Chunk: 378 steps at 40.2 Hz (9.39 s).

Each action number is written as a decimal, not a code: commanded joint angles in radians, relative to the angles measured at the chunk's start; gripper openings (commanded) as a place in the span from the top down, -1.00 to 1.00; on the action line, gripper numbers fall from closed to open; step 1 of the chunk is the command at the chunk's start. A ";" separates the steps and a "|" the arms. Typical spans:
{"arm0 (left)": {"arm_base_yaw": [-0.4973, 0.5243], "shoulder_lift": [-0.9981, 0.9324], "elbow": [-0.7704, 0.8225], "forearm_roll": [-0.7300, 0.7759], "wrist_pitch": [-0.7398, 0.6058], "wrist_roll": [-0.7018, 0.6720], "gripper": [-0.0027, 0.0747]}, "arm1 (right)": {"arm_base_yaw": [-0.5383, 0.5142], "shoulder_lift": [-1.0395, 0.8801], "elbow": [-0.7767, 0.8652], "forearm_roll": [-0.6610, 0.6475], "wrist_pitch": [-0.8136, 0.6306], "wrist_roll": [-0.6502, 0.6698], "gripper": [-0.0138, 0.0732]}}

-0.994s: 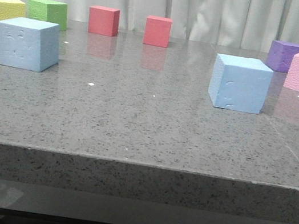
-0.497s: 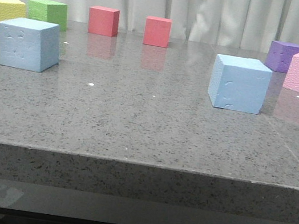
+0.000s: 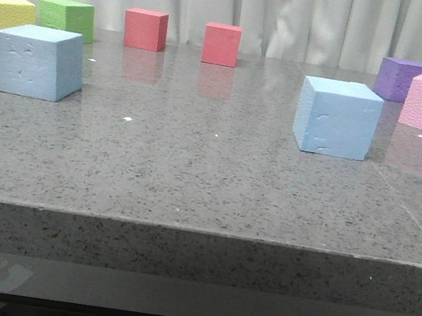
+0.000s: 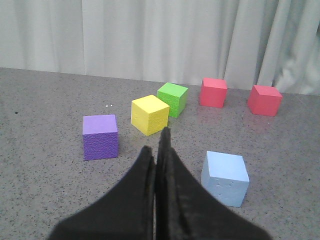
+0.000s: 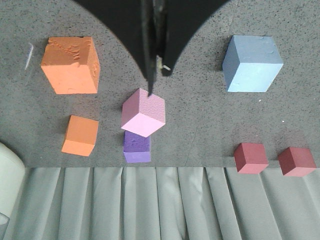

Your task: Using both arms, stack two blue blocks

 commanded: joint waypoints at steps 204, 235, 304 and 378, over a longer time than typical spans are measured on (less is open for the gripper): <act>0.000 0.017 -0.031 0.082 -0.076 -0.008 -0.67 | 0.447 1.487 -1.215 0.422 0.754 -1.162 -0.68; 0.000 0.017 -0.031 0.080 -0.087 -0.008 -0.67 | 0.380 0.673 -0.637 0.186 0.444 -0.253 -0.68; -0.344 1.115 -0.665 0.086 0.261 -0.122 -0.68 | 0.380 0.462 -0.295 0.187 0.257 -0.252 -0.68; -0.674 1.336 -1.149 -0.250 0.582 1.036 -0.07 | 0.380 0.461 -0.295 0.187 0.259 -0.252 -0.68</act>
